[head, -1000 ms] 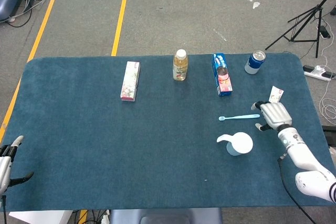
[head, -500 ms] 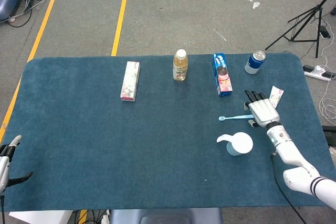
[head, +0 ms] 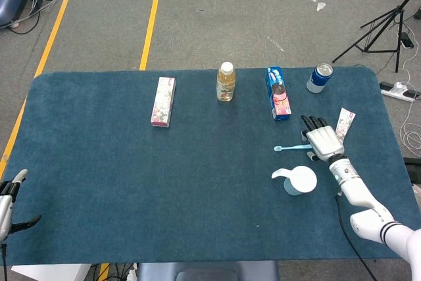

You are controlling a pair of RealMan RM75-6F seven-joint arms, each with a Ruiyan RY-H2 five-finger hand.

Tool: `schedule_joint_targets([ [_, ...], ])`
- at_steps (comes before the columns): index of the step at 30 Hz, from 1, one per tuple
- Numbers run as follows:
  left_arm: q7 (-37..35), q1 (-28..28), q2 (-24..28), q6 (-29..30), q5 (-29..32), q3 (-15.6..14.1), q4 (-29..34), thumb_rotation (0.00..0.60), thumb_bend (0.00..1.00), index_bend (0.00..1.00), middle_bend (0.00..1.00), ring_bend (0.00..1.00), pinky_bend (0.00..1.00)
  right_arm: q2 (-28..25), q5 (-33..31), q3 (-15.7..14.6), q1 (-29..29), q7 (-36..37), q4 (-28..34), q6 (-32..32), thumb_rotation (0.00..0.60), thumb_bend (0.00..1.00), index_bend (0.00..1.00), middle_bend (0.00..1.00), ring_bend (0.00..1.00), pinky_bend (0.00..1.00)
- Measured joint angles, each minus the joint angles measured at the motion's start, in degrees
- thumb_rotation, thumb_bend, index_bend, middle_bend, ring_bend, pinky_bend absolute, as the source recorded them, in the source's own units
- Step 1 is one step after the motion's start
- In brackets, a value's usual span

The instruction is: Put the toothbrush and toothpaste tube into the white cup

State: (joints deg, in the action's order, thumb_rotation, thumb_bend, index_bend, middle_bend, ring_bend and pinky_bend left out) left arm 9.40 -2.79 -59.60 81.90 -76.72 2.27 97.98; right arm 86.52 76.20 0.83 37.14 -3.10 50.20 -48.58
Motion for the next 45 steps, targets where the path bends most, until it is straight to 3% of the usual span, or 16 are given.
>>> schedule_joint_targets([
  [16,-0.28,0.27,0.19,0.4,-0.31,-0.16,0.12,0.6,0.0,0.06,0.23,0.2,0.28,5.5,2.36,0.98,0.1,1.44,-6.97,0.26,0.6,0.2,0.45,0.0,0.0,0.12],
  [45,-0.54,0.41,0.45,0.59,-0.4,-0.16,0.33,0.6,0.0,0.06,0.23,0.21,0.28,8.84,3.44,2.35,0.89,2.6,-10.92,2.52,0.6,0.24,0.48,0.0,0.0,0.12],
])
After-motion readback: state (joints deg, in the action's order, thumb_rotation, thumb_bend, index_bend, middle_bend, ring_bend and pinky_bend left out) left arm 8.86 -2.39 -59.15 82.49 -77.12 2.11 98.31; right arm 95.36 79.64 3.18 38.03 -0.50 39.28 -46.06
